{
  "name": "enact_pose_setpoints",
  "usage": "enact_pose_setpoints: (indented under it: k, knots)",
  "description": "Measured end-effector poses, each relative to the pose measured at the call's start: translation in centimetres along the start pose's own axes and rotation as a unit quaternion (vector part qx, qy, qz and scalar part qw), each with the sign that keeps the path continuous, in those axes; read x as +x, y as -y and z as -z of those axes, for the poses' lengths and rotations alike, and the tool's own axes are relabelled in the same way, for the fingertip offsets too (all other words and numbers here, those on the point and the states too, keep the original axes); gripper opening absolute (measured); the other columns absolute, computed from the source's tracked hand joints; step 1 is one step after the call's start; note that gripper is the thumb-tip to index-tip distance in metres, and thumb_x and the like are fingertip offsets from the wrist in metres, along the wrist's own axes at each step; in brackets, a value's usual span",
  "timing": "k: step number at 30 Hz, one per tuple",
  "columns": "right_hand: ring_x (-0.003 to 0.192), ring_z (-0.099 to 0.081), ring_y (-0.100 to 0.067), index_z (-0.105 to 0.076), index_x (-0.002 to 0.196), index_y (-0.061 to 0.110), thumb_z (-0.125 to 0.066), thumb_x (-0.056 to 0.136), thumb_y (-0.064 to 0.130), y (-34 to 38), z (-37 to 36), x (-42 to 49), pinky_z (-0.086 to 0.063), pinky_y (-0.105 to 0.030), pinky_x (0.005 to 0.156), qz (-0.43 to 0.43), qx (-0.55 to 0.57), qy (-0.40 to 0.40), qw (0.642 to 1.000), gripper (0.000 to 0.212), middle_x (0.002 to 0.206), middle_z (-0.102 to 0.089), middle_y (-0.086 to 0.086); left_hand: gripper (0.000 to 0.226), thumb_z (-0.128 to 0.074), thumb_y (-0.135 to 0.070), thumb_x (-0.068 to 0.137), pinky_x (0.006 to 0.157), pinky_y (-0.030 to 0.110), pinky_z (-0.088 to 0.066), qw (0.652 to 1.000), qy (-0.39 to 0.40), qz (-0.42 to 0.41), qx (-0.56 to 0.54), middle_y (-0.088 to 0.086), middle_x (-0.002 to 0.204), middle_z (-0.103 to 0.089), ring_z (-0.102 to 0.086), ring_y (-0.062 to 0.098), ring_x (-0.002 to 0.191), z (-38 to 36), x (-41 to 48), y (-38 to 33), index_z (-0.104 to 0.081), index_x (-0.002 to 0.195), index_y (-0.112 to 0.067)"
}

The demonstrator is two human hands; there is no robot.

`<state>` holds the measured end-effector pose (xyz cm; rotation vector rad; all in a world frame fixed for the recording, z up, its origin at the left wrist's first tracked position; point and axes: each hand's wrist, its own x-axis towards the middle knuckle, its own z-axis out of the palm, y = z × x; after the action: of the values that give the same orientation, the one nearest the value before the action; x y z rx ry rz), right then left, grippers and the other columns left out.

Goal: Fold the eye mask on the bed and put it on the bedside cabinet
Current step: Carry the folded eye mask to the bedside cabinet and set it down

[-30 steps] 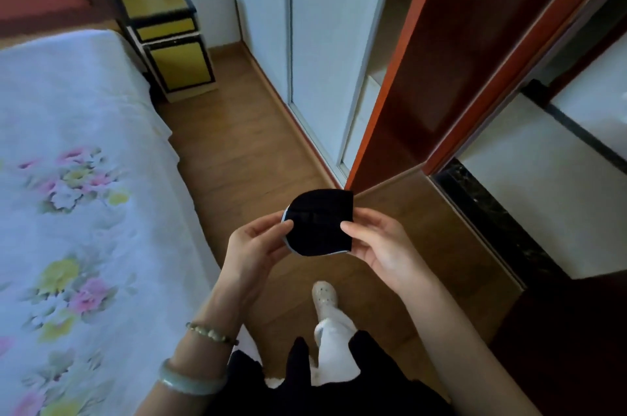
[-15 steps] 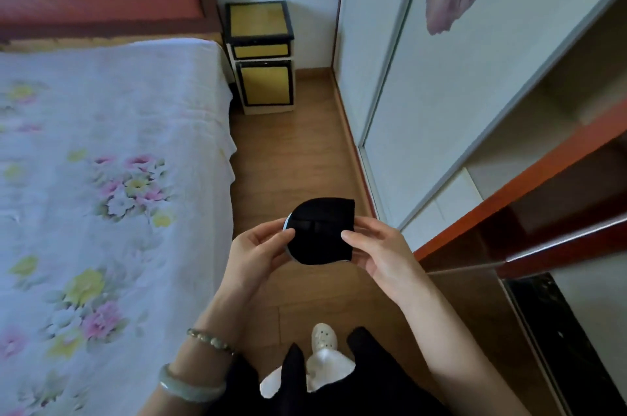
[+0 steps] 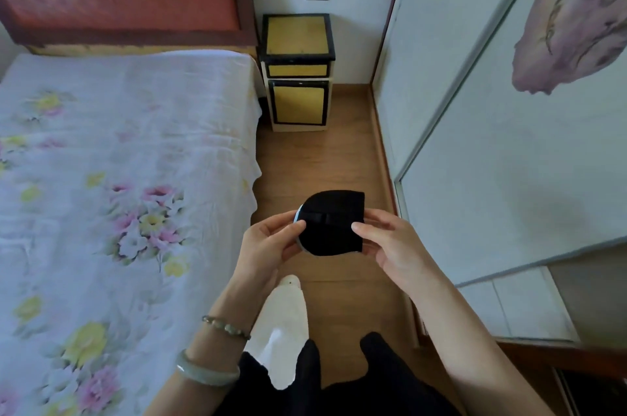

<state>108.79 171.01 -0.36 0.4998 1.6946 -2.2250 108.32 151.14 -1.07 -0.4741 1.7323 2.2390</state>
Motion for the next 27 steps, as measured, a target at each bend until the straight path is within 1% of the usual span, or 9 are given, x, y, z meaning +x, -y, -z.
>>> enact_pose_setpoints:
  k: [3, 8, 12, 15, 19, 22, 27]
  knots:
    - [0.096, -0.070, -0.023, -0.066, 0.110, 0.011, -0.065, 0.083, 0.003, 2.5, -2.1, 5.6, -0.056, -0.026, 0.069, 0.000, 0.002, -0.015, 1.000, 0.029, 0.102, -0.074, -0.008, 0.020, -0.062, -0.004, 0.087, 0.075, 0.032, -0.059, 1.000, 0.002, -0.003, 0.014, 0.015, 0.100, -0.074, -0.072, 0.027, 0.093, 0.6, 5.8, -3.3, -0.071, 0.105, -0.006]
    - [0.095, -0.071, -0.022, -0.065, 0.112, 0.009, -0.065, 0.083, 0.002, 6.8, -5.5, 13.2, -0.056, -0.026, 0.068, 0.012, 0.014, -0.026, 0.999, 0.030, 0.104, -0.073, -0.008, 0.022, -0.062, -0.004, 0.088, 0.070, 0.028, -0.058, 1.000, 0.014, 0.003, 0.017, 0.015, 0.100, -0.074, -0.072, 0.027, 0.092, 1.8, 14.2, -8.7, -0.069, 0.108, -0.002]
    - [0.095, -0.071, -0.021, -0.066, 0.111, 0.010, -0.064, 0.083, 0.002, 9.5, -7.1, 18.3, -0.057, -0.027, 0.071, 0.015, 0.012, -0.032, 0.999, 0.029, 0.103, -0.074, -0.007, 0.020, -0.063, -0.004, 0.087, 0.068, 0.026, -0.058, 1.000, 0.020, 0.008, 0.008, 0.011, 0.097, -0.076, -0.073, 0.024, 0.090, 2.3, 19.7, -11.6, -0.071, 0.105, -0.007]
    - [0.093, -0.071, -0.020, -0.067, 0.108, 0.011, -0.064, 0.083, 0.001, 11.2, -8.0, 22.4, -0.057, -0.026, 0.069, 0.009, 0.014, -0.032, 0.999, 0.027, 0.099, -0.075, -0.006, 0.020, -0.062, -0.005, 0.088, 0.069, 0.025, -0.057, 1.000, 0.023, 0.006, 0.011, 0.008, 0.095, -0.077, -0.073, 0.022, 0.089, 2.4, 23.9, -13.1, -0.071, 0.105, -0.007]
    - [0.091, -0.071, -0.021, -0.067, 0.107, 0.010, -0.064, 0.083, -0.001, 13.4, -8.6, 28.7, -0.057, -0.025, 0.067, -0.003, 0.012, -0.024, 1.000, 0.027, 0.096, -0.075, -0.006, 0.018, -0.062, -0.004, 0.088, 0.068, 0.024, -0.057, 1.000, 0.018, 0.003, 0.010, 0.006, 0.093, -0.077, -0.073, 0.021, 0.089, 2.3, 29.8, -14.9, -0.073, 0.098, -0.015]
    - [0.090, -0.072, -0.020, -0.067, 0.106, 0.011, -0.064, 0.083, -0.001, 15.5, -8.7, 34.2, -0.057, -0.025, 0.066, -0.003, 0.011, -0.008, 1.000, 0.026, 0.093, -0.076, -0.003, 0.019, -0.062, -0.005, 0.088, 0.070, 0.026, -0.057, 1.000, 0.012, 0.001, 0.013, 0.007, 0.096, -0.077, -0.072, 0.022, 0.091, 1.8, 35.0, -16.6, -0.072, 0.100, -0.015]
    - [0.093, -0.071, -0.020, -0.066, 0.110, 0.011, -0.064, 0.083, 0.002, 20.3, -8.4, 43.5, -0.057, -0.025, 0.069, -0.003, 0.005, 0.005, 1.000, 0.028, 0.098, -0.075, -0.005, 0.018, -0.062, -0.006, 0.088, 0.070, 0.026, -0.058, 1.000, -0.003, 0.000, 0.025, 0.006, 0.094, -0.077, -0.073, 0.020, 0.090, -0.4, 44.2, -20.4, -0.071, 0.101, -0.015]
